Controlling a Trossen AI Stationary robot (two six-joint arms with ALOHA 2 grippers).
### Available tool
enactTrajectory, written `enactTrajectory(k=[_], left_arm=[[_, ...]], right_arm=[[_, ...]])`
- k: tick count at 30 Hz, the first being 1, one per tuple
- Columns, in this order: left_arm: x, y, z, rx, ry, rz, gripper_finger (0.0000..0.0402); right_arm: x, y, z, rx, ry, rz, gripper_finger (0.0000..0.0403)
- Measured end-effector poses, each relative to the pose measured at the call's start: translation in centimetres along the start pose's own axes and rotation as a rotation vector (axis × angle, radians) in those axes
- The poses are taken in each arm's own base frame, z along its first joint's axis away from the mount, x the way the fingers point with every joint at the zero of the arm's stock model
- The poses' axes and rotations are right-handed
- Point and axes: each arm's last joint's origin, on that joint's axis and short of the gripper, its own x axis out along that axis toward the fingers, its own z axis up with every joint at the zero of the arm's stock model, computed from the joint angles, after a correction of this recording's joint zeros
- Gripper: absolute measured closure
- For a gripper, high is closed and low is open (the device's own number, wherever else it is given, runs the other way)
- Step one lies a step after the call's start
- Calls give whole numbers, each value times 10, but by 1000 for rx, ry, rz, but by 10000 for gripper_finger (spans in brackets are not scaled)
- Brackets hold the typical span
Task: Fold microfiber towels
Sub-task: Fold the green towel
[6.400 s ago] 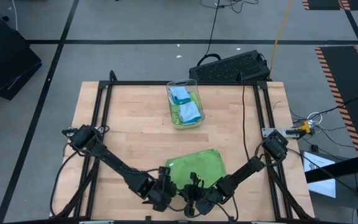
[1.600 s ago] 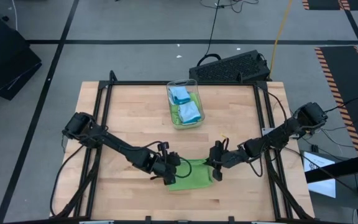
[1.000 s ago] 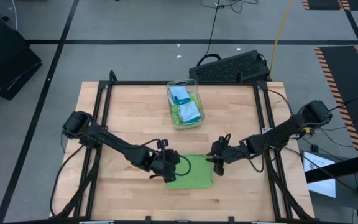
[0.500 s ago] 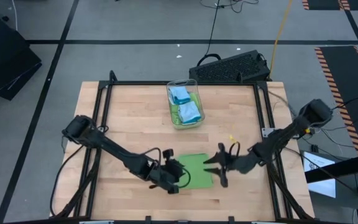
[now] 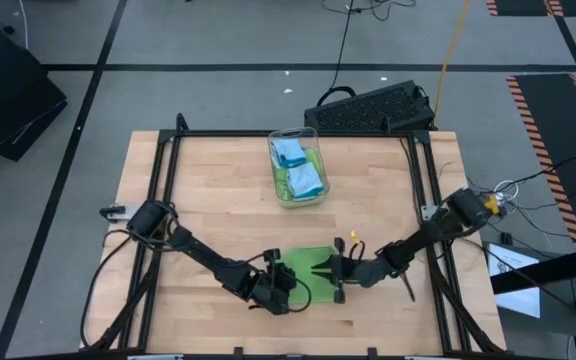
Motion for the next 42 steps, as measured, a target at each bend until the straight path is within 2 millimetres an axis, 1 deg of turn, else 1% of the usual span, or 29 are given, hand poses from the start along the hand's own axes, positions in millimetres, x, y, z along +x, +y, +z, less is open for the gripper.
enactTrajectory(k=[6, 10, 14, 16, 18, 21, 25, 28, 32, 38, 42], left_arm=[[-3, 1, 1, 37, 4, 6, 259], [-15, 4, 9, 58, -15, -3, 259], [-31, 7, 19, 67, -52, -3, 259], [-38, 7, 24, 79, -95, 0, 259], [-44, 8, 31, 89, -137, 5, 259], [-44, 8, 37, 111, -193, 24, 259], [-37, 13, 41, 114, -213, 48, 259], [-27, 22, 30, 92, -170, 70, 259], [-17, 31, 11, 10, -158, 77, 259], [-7, 40, -15, -56, -197, 49, 259], [-2, 48, -30, -101, -223, 39, 259]], right_arm=[[13, -8, -33, 13, 101, -51, 368], [15, -9, -40, 68, 108, -74, 372], [12, -4, -36, 88, 87, -50, 373], [10, -1, -28, 81, 57, -13, 373], [7, 1, -16, 97, 0, 8, 373], [4, 1, -2, 108, -63, -26, 374], [4, -3, 0, 84, -78, -85, 374], [8, -8, -6, 71, -50, -113, 374], [11, -14, -16, 66, 17, -148, 374], [17, -20, -32, 82, 74, -181, 374], [20, -22, -39, 134, 74, -200, 374]])
